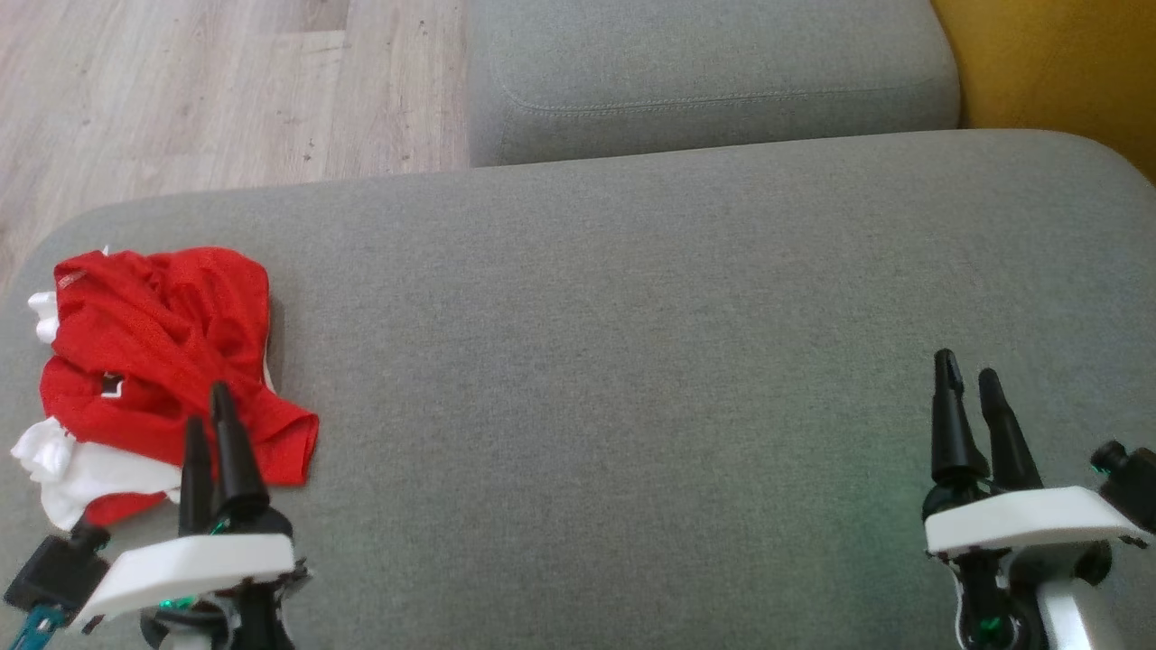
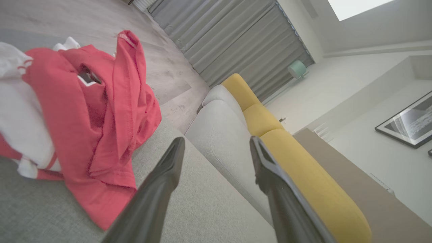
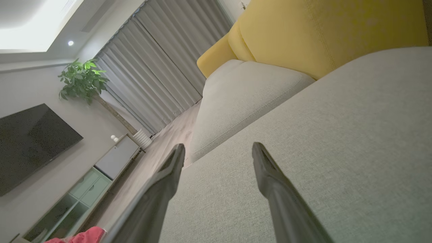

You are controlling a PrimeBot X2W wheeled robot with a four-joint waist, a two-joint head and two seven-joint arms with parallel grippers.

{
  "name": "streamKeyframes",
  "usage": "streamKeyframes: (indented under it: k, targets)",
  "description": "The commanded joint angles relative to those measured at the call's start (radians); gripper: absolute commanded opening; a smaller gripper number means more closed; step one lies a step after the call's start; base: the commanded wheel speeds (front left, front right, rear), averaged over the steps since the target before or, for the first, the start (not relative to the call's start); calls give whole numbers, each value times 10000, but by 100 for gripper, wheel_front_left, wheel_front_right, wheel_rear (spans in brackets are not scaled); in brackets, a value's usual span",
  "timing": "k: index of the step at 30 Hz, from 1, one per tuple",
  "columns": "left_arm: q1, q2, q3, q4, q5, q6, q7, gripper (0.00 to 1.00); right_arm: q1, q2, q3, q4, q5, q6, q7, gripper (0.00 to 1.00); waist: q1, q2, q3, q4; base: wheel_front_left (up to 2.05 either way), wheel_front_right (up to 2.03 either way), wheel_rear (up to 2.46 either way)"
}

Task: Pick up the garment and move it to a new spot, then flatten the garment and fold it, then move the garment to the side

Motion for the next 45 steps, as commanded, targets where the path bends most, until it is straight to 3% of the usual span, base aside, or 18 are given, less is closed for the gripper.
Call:
streamKeyframes:
  k: [1,11,31,38,45]
  targets:
    - [-165,64,67,-492,409,67,-98,100,-464,-45,170,-492,-502,-4,-124,100,-1,0,-2,-9,0,0,0]
    - [-89,69,-751,-856,2800,192,-391,100,-314,-50,312,-856,-2122,-4,-419,100,-1,0,-31,-55,0,0,0]
    - [35,359,-1907,-629,5934,545,-947,100,-153,-59,526,-828,-4780,-6,-979,100,-1,0,-127,-152,0,0,0]
    - [21,560,-2409,-756,6736,934,-1152,100,-144,-63,660,-985,-5593,-6,-1185,100,-1,0,-152,-155,0,0,0]
    - [171,405,-2349,-903,6778,841,-1357,100,-52,-67,721,-992,-5679,-6,-1392,100,-1,0,-192,-136,0,0,0]
